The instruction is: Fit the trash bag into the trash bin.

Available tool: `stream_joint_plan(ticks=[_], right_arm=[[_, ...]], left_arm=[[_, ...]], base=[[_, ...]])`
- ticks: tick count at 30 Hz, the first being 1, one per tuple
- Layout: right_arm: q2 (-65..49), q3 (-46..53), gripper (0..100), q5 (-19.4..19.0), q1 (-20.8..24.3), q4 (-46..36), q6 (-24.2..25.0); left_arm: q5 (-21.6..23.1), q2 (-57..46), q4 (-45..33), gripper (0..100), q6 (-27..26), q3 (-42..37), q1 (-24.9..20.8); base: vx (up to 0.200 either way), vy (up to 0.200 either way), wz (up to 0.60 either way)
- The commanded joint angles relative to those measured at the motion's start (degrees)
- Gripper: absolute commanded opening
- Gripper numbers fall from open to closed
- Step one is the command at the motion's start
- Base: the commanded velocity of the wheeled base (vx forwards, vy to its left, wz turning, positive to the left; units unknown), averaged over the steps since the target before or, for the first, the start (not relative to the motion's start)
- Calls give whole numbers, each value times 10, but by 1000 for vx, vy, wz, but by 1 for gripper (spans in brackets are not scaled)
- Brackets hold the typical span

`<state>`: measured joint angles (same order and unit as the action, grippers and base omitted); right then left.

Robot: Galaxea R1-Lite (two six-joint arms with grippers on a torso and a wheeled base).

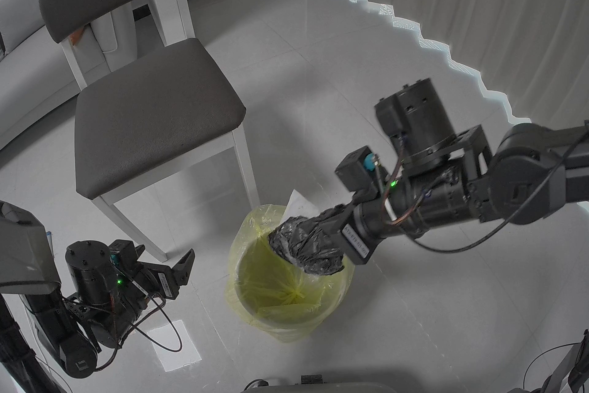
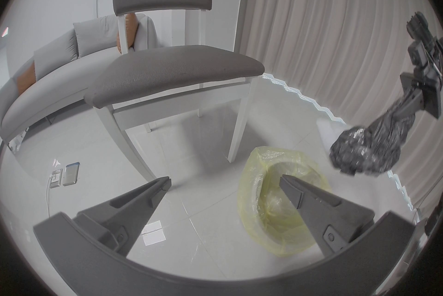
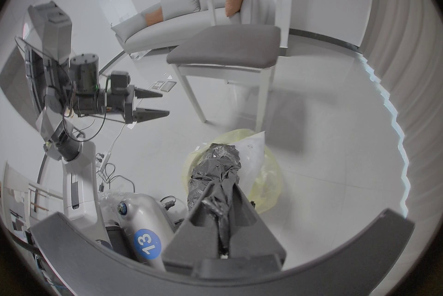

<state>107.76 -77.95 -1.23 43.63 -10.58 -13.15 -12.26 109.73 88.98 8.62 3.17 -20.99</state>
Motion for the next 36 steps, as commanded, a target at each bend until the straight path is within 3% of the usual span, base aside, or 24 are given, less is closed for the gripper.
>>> stream_joint_plan(ticks=[1, 22, 36], right_arm=[[84, -16, 0, 4, 36, 16, 1], [249, -135, 0, 3, 22, 18, 2], [212, -75, 0, 4, -2, -36, -6]], left_arm=[[-1, -21, 10, 100, 6, -18, 2], [-2, -29, 10, 100, 40, -32, 1], [0, -33, 10, 100, 41, -32, -4]], base=[[0, 0, 0], [0, 0, 0], [0, 0, 0]])
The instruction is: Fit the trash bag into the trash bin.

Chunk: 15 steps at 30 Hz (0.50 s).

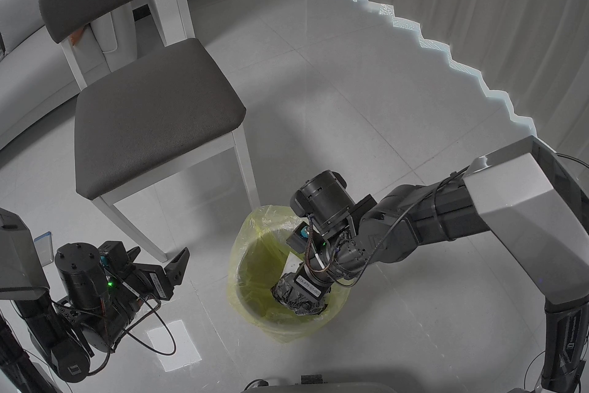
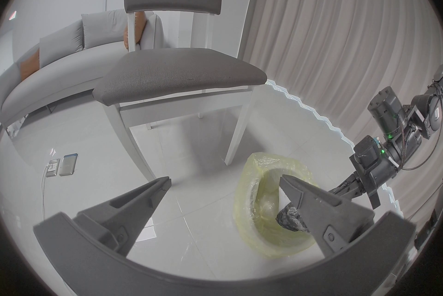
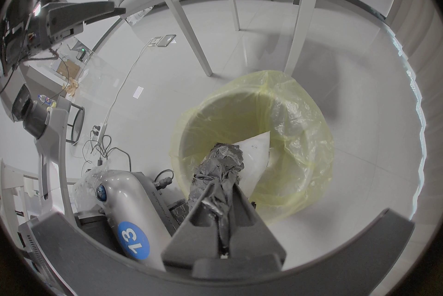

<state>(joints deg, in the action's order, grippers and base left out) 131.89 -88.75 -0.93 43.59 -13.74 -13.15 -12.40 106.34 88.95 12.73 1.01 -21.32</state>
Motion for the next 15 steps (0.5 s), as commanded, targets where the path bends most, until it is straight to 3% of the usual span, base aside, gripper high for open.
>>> stream_joint_plan(ticks=[1, 8, 15], right_arm=[[-37, 41, 0, 2, 1, -4, -6], [-50, 35, 0, 2, 2, 0, -15], [50, -62, 0, 2, -5, -4, -11]], left_arm=[[2, 1, 10, 100, 0, -10, 0], [2, 1, 10, 100, 8, -10, -5], [-2, -4, 10, 100, 19, -10, -6]], base=[[0, 0, 0], [0, 0, 0], [0, 0, 0]])
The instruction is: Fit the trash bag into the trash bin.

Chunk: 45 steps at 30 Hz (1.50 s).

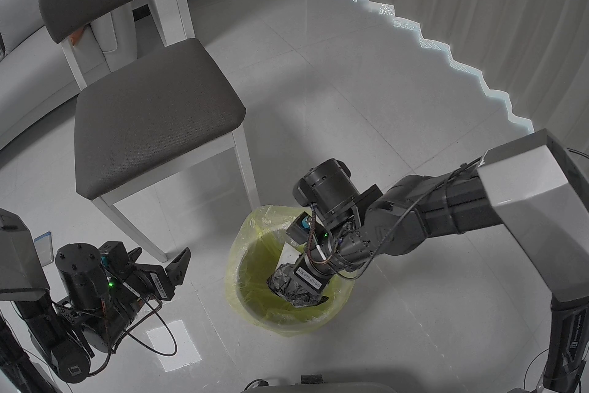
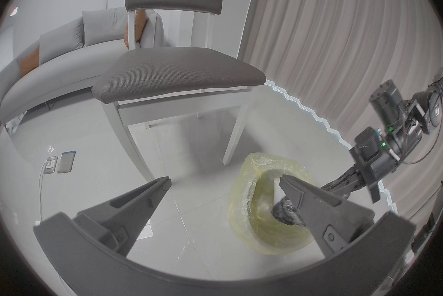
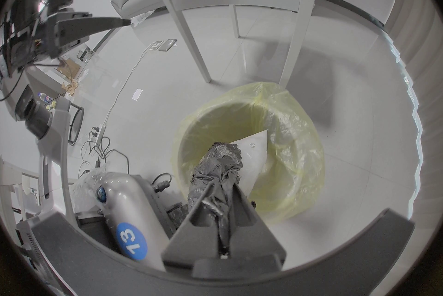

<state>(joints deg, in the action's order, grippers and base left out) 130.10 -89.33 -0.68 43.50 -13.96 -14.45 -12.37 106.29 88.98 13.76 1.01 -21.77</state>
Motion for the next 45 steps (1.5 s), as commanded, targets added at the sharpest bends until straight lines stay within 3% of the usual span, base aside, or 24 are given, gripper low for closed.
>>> stream_joint_plan(ticks=[1, 19, 26, 27, 35, 40, 45], right_arm=[[80, -65, 0, 0, -5, -2, 2], [252, -215, 0, 1, -30, -7, -1], [292, -253, 0, 1, -39, -70, 3], [292, -253, 100, 1, -40, -70, 3], [274, -253, 100, 4, -43, -73, 7], [206, -253, 100, 4, -43, -72, 10], [113, -186, 100, 6, -43, -67, 15]], left_arm=[[-1, -5, 10, 100, 9, -10, -2], [-1, -2, 10, 100, 28, -10, -19], [-1, -5, 10, 100, 30, -10, -20], [-1, -6, 10, 100, 30, -10, -20], [-1, -9, 10, 100, 30, -10, -21], [-1, -13, 10, 100, 32, -10, -20], [-1, -6, 10, 100, 31, -10, -21]], base=[[0, 0, 0], [0, 0, 0], [0, 0, 0], [0, 0, 0], [0, 0, 0], [0, 0, 0], [0, 0, 0]])
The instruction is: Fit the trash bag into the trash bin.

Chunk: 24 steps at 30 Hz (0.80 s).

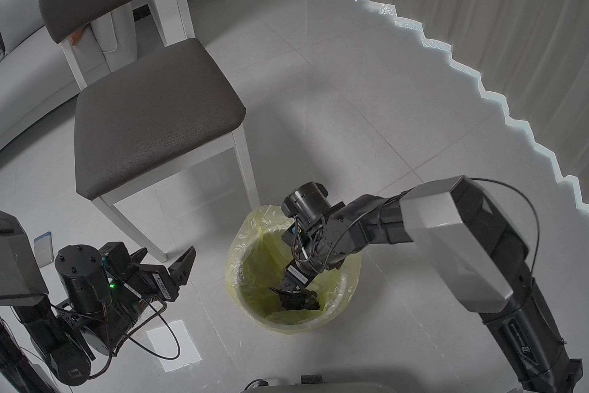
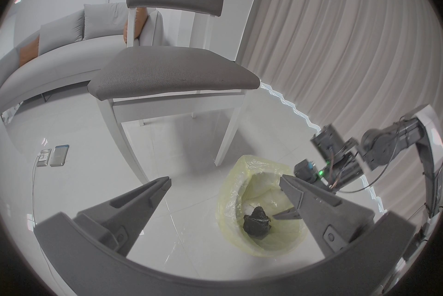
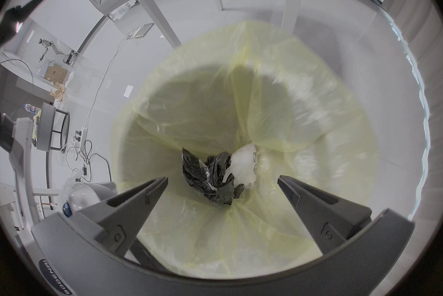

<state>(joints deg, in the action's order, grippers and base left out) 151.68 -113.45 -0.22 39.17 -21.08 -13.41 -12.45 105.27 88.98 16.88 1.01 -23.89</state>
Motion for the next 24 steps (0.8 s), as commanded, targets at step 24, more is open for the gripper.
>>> stream_joint_plan(ticks=[24], right_arm=[[-784, 510, 100, 109, -148, 168, 33]], left_arm=[[20, -165, -10, 100, -137, 28, 6]], base=[[0, 0, 0]])
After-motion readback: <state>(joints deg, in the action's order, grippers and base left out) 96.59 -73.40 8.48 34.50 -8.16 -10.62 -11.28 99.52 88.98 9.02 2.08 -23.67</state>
